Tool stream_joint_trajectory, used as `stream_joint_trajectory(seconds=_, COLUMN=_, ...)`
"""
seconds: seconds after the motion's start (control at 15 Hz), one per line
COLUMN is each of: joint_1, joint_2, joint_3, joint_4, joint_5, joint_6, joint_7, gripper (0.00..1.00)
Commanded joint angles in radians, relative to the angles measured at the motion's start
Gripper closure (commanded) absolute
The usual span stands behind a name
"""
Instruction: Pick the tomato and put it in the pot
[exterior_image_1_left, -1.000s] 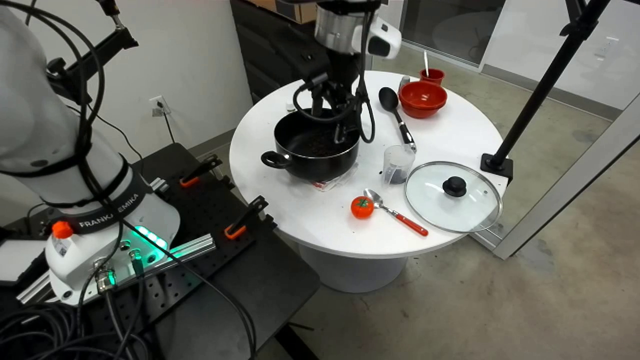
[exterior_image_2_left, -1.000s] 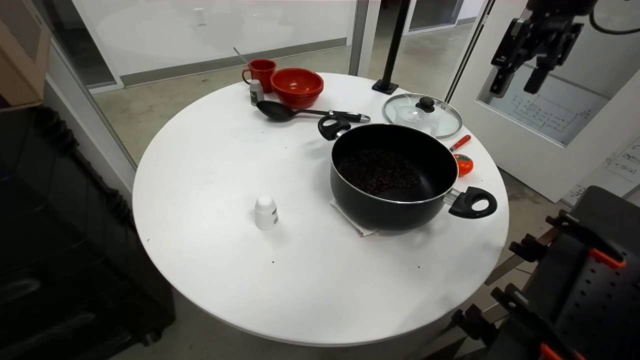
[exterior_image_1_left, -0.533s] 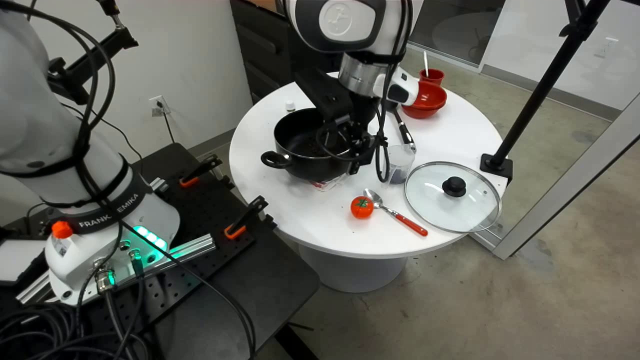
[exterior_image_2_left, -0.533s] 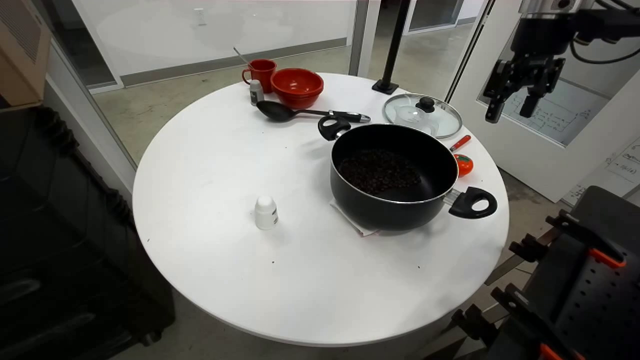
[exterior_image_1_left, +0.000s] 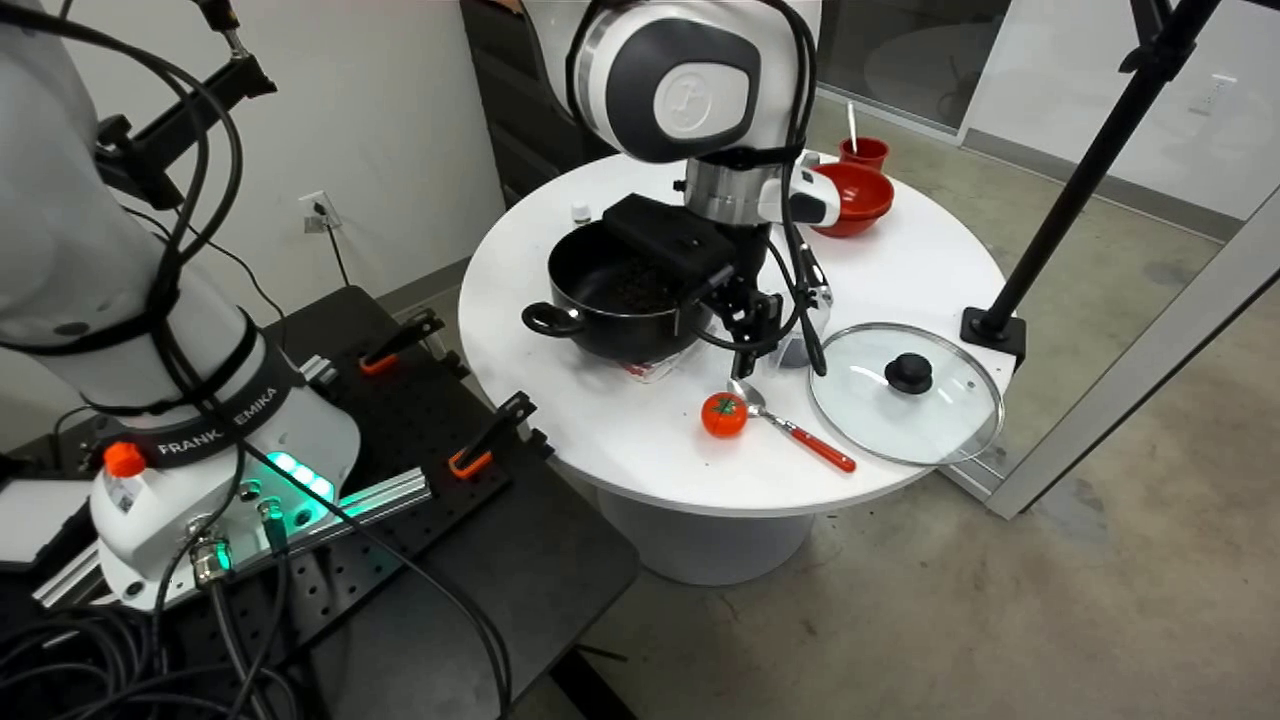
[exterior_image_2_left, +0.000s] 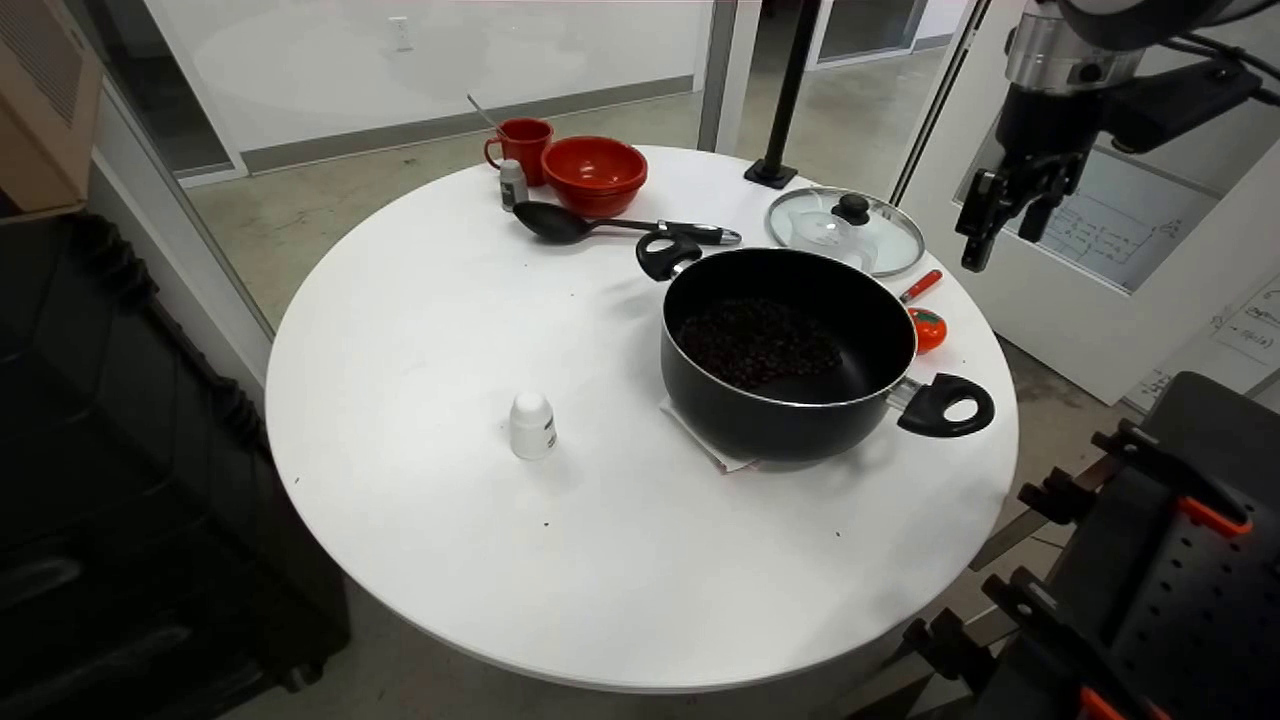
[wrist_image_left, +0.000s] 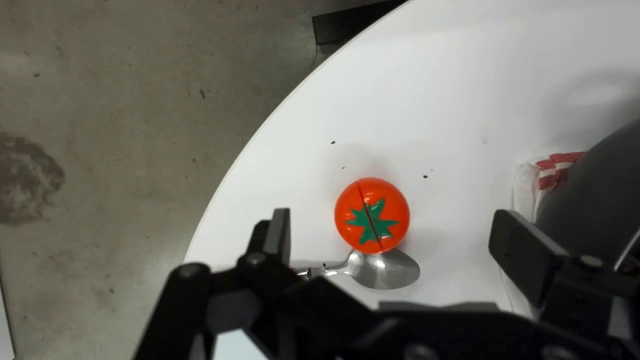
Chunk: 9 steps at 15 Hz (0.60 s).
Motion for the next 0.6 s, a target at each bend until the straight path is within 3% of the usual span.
stream_joint_trajectory(seconds=0.0, joint_1=-0.001, joint_2=0.049, joint_3=-0.013, joint_4=-0.004, joint_5=-0.029, joint_6=0.126, joint_7=0.020, gripper=0.00)
stream_joint_trajectory(seconds=0.27, joint_1=-0.063, joint_2=0.089, joint_3=0.046, joint_4=-0.017, joint_5=0.109, joint_6=0.264, joint_7=-0.025, gripper=0.00)
stream_joint_trajectory(seconds=0.53, joint_1=-0.172, joint_2=0.136, joint_3=0.178, joint_4=-0.010, joint_5=0.289, joint_6=0.267, joint_7=-0.127, gripper=0.00)
